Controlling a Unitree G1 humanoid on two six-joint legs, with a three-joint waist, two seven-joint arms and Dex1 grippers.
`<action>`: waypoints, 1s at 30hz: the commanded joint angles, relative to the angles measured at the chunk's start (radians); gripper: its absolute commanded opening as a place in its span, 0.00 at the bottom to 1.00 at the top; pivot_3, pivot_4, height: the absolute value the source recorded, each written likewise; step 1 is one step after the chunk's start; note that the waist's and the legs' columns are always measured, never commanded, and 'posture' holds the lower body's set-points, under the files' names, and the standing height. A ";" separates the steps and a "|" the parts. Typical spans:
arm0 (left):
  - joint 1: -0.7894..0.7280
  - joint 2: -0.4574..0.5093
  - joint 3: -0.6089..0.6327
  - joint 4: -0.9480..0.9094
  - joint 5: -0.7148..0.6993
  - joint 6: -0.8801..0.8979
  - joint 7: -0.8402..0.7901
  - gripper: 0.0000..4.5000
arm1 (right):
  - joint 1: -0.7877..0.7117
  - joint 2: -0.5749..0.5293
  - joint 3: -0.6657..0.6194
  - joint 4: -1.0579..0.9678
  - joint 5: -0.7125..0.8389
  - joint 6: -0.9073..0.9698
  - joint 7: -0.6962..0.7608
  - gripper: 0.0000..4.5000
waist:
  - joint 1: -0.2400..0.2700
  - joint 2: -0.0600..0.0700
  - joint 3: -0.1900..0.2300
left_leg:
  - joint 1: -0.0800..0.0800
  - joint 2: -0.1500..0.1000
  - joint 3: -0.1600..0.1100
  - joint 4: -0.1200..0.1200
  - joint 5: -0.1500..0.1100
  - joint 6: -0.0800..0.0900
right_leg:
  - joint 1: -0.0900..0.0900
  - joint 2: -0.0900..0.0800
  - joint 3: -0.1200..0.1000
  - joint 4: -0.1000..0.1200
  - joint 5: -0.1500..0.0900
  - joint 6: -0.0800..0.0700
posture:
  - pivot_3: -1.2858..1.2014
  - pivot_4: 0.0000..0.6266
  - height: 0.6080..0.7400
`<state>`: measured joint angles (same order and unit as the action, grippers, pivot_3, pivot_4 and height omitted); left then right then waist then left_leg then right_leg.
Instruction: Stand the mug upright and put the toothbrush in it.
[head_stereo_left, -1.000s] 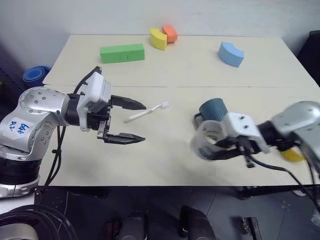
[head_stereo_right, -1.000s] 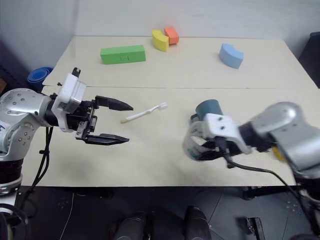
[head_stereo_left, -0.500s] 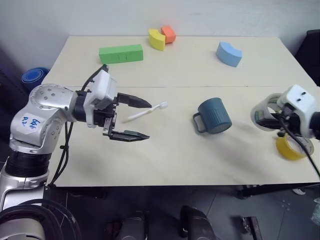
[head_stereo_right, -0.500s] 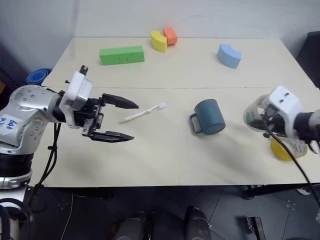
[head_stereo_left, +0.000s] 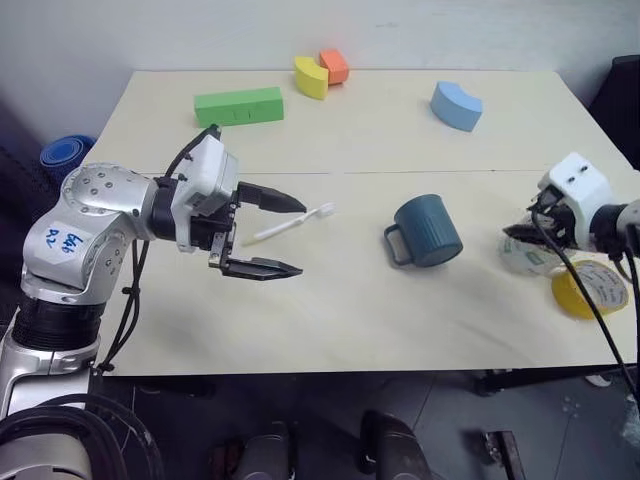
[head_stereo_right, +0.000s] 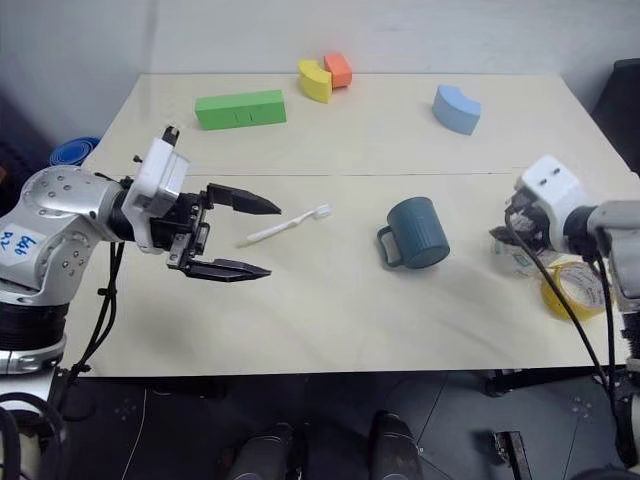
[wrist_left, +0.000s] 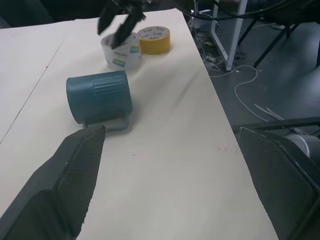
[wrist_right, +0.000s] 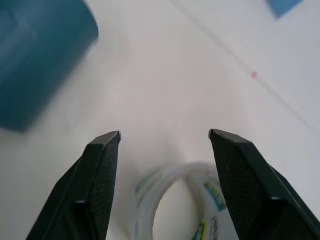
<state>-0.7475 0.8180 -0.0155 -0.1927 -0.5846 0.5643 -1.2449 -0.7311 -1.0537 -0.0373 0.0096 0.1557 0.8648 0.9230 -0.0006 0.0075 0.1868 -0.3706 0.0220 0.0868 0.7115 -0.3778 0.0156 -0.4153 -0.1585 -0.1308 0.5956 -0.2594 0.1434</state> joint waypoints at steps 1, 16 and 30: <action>0.008 0.022 0.041 -0.041 -0.015 0.008 0.012 1.00 | -0.082 0.066 -0.057 -0.220 0.110 0.233 -0.050 0.66 | 0.000 0.000 0.000 | 0.000 0.000 0.000 0.000 0.000 0.000 | 0.000 0.000 0.000 0.000 0.000 0.000 | 0.52 0.24 1.00; -0.041 -0.012 0.015 0.009 0.013 -0.012 0.026 1.00 | 0.029 0.474 0.173 -0.468 0.125 0.443 -0.421 0.38 | 0.007 -0.001 -0.001 | -0.001 0.006 -0.002 0.004 -0.003 -0.005 | 0.000 0.008 -0.001 0.003 0.001 -0.002 | 0.52 0.24 1.00; -0.041 -0.023 0.007 0.015 0.031 -0.035 0.023 1.00 | 0.047 0.532 0.245 -0.269 0.052 0.322 -0.511 0.38 | -0.003 -0.001 -0.001 | 0.000 0.007 -0.001 0.003 -0.003 -0.005 | -0.001 0.008 0.000 0.003 0.001 -0.002 | 0.52 0.24 1.00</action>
<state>-0.7717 0.7963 -0.0182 -0.1776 -0.5570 0.5506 -1.2164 -0.6837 -0.5202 0.2103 -0.2729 0.2293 1.2215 0.4240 -0.0033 0.0063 0.1861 -0.3707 0.0290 0.0853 0.7145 -0.3806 0.0107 -0.4160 -0.1500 -0.1308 0.5983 -0.2584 0.1416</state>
